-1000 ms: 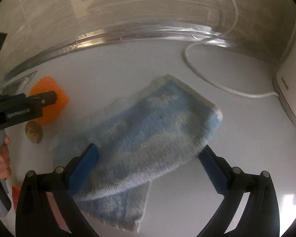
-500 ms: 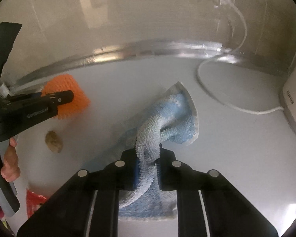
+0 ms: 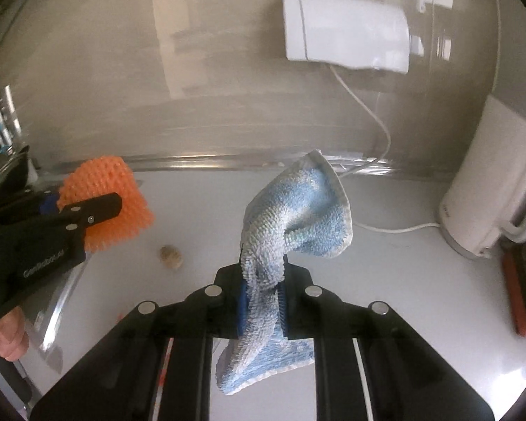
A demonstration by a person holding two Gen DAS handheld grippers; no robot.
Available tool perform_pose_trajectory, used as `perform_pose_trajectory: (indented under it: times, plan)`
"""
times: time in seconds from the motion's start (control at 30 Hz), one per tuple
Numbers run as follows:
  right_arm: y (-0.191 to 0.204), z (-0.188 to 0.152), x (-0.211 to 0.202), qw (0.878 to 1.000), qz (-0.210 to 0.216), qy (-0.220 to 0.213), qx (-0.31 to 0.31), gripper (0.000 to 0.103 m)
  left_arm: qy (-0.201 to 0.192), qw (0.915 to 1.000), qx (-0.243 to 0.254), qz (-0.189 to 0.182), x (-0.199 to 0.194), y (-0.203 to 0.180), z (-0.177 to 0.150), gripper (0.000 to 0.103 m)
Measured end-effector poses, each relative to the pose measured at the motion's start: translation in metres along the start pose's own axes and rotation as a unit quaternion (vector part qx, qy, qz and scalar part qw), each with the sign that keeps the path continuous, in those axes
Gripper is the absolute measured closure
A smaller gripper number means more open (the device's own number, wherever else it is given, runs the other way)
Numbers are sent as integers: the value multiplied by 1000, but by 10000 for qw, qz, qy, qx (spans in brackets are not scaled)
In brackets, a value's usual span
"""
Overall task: Collect trash
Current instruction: 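Carry net and towel over the green basket and open both tools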
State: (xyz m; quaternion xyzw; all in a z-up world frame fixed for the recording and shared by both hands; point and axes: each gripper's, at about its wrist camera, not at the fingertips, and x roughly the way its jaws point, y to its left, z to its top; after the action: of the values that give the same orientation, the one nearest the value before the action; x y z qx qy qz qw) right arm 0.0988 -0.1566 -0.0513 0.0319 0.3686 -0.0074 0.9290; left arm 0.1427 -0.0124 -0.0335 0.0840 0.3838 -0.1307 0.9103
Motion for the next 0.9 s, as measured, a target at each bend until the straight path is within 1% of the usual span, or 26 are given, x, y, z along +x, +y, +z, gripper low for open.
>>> perform_pose_trajectory:
  times: [0.07,0.17,0.27,0.3,0.37,0.43,0.57,0.6,0.63,0.73,0.77,0.9]
  plan:
    - [14,-15,-29,10000,25,-31,-82,89,-35,10000,-19,-80,-26,2,-14,69]
    - [36,-40,-61,9997,72,-24,-222,89,-9,9999,-5,-154,-62,9,-45,69]
    - [60,-73,-91,9994,206,67,-277,88,111,9998,14,-193,-98,17,-85,69]
    - [72,-87,-102,9991,302,117,-278,88,148,9997,15,-205,-104,19,-96,68]
    - [93,-113,-120,9984,419,216,-326,88,261,9994,25,-231,-120,27,-130,68]
    - [113,-137,-135,9976,467,313,-396,88,360,9992,54,-185,-133,40,-160,68]
    - [150,-191,-155,9950,583,707,-403,88,529,9985,69,-153,-151,55,-211,68]
    - [156,-202,-156,9943,600,788,-384,88,606,9981,47,-102,-153,60,-227,68]
    - [161,-213,-158,9936,622,880,-341,88,700,9975,16,-131,-154,64,-240,68]
    - [177,-246,-162,9907,713,1147,-148,88,908,9958,-10,-133,-156,76,-275,68]
    - [181,-256,-163,9900,698,1221,-111,88,1016,9947,-28,-126,-155,81,-289,68]
    - [193,-280,-167,9881,667,1386,-44,88,1212,9926,-46,-47,-153,90,-327,68]
